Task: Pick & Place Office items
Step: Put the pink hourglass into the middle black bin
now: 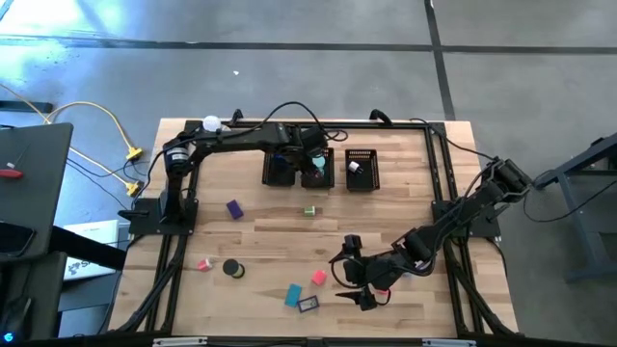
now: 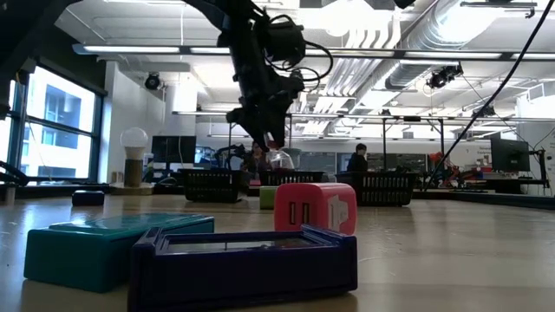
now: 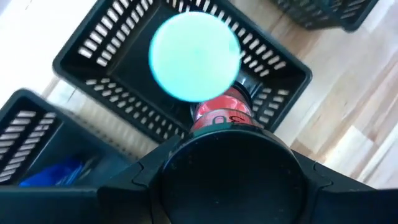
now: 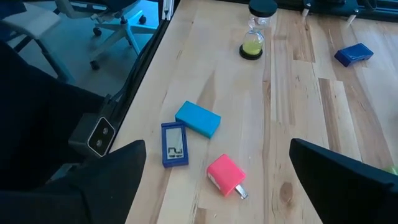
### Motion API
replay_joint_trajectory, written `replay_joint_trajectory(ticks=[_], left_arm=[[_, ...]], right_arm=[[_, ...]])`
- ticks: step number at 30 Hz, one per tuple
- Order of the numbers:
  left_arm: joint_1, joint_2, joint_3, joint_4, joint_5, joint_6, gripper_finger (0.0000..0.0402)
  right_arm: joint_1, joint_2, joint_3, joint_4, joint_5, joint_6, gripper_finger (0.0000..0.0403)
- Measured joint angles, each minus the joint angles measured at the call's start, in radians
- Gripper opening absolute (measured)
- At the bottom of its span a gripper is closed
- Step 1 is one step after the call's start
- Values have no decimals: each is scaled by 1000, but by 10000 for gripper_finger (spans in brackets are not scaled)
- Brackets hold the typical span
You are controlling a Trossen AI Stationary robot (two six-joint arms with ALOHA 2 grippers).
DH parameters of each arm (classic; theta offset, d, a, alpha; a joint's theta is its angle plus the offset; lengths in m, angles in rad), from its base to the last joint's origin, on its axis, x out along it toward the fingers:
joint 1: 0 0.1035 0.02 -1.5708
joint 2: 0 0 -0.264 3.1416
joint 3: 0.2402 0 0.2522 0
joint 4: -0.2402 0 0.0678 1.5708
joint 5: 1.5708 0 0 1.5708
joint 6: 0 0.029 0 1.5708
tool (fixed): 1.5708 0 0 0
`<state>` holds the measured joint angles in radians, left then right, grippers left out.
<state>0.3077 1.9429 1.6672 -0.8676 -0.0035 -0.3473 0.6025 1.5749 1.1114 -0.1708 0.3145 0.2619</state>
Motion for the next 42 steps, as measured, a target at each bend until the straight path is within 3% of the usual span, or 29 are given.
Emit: replay_joint_trajectory(ticks=[34,42], left_arm=[[-5,44,-1,-5,-7,-11,197],[-6,44,-1,-4,15,44,198]], right_arm=[[0,0,0,-6,0,3,387],[0,0,0,-6,0,3,387]])
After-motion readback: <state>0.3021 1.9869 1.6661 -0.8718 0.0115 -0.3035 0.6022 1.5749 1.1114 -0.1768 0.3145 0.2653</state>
